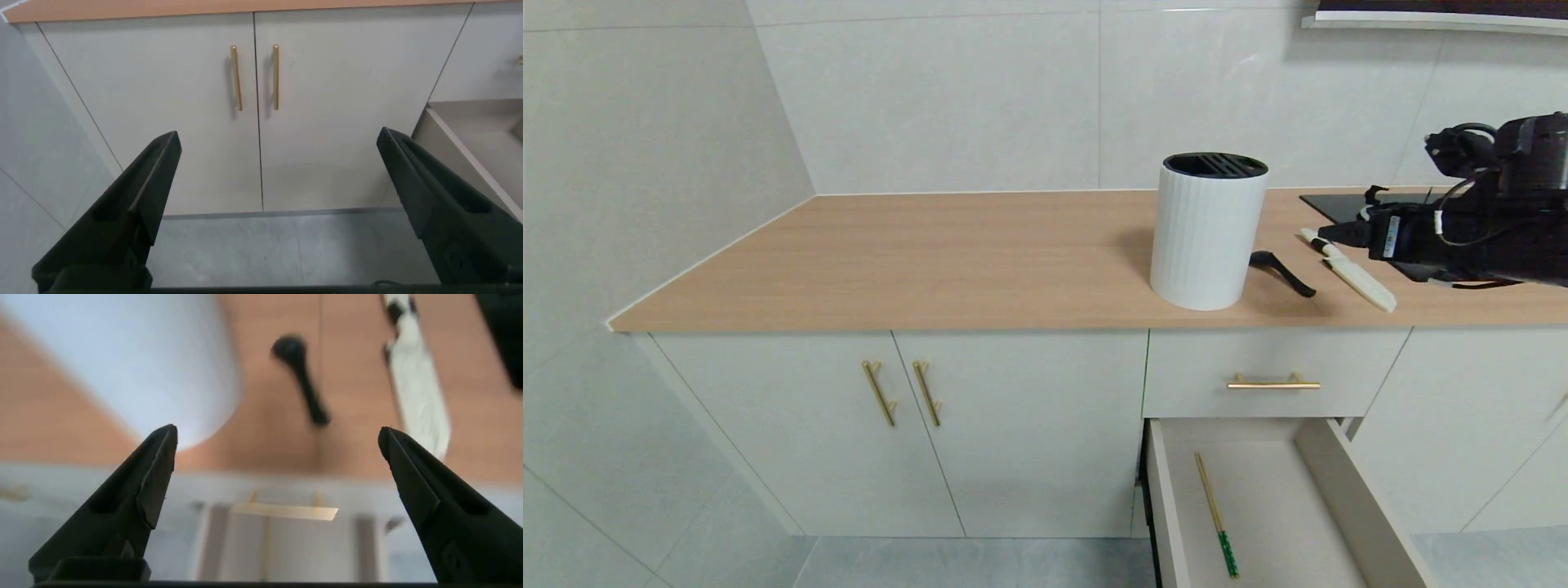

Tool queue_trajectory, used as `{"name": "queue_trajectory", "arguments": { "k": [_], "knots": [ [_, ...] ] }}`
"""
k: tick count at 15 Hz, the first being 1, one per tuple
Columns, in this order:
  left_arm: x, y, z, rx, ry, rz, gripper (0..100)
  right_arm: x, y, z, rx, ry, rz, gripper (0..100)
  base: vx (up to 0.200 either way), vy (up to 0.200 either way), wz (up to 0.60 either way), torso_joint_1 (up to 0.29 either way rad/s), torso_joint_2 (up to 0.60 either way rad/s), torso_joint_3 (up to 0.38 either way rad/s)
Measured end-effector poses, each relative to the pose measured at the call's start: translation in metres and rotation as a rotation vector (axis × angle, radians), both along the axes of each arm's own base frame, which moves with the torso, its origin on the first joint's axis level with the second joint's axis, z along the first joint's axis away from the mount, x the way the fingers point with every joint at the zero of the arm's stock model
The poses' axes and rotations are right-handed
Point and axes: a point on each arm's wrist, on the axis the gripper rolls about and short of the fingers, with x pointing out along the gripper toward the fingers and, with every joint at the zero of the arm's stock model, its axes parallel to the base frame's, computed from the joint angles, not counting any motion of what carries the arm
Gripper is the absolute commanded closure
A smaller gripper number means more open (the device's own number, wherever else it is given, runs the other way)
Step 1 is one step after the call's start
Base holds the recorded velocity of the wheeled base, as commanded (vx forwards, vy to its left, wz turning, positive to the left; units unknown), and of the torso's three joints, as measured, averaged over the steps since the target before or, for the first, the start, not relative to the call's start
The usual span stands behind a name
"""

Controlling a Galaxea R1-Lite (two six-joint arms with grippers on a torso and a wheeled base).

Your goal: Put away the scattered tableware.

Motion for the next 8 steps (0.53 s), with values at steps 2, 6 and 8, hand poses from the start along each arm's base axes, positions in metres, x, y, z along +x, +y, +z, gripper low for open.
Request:
{"name": "queue_trajectory", "arguments": {
  "k": [2,6,8],
  "knots": [
    [0.0,0.0,0.0,0.0,0.0,0.0,0,0.039,-0.009,-0.007,-0.041,-0.032,0.03,0,0.0,0.0,0.0,0.0,0.0,0.0],
    [0.0,0.0,0.0,0.0,0.0,0.0,0,0.081,-0.02,-0.034,-0.064,-0.025,0.095,0,0.0,0.0,0.0,0.0,0.0,0.0],
    [0.0,0.0,0.0,0.0,0.0,0.0,0,0.088,-0.026,-0.043,-0.07,-0.007,0.103,0,0.0,0.0,0.0,0.0,0.0,0.0]
  ]
}}
